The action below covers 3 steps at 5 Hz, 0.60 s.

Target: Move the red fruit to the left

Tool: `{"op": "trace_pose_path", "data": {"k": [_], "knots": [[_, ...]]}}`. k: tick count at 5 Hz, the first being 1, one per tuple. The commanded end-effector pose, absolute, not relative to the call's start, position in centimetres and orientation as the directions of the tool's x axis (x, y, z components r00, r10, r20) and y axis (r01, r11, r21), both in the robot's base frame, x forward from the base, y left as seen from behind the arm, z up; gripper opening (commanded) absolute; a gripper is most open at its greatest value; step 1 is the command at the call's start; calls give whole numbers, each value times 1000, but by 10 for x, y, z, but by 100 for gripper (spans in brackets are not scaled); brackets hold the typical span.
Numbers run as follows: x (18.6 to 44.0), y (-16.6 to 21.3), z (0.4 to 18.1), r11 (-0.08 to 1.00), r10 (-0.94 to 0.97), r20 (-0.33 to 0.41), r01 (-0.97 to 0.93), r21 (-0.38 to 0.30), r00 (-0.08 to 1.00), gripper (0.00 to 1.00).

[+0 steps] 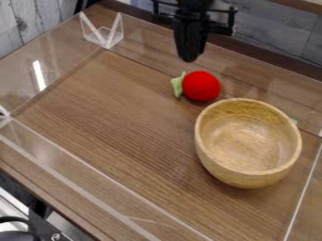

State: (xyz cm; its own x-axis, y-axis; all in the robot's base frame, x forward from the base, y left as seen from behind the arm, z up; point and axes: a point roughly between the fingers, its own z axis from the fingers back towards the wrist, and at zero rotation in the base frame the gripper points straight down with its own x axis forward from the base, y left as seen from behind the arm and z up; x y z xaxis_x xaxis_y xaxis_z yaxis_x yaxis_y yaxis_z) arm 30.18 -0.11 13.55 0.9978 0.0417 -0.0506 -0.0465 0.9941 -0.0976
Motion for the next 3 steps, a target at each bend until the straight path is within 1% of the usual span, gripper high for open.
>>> {"op": "trace_pose_path", "data": {"k": [1, 3], "knots": [[311, -2, 148, 995, 43, 26, -40, -93, 999, 100], [314, -9, 120, 996, 33, -5, -34, -82, 999, 100]]}}
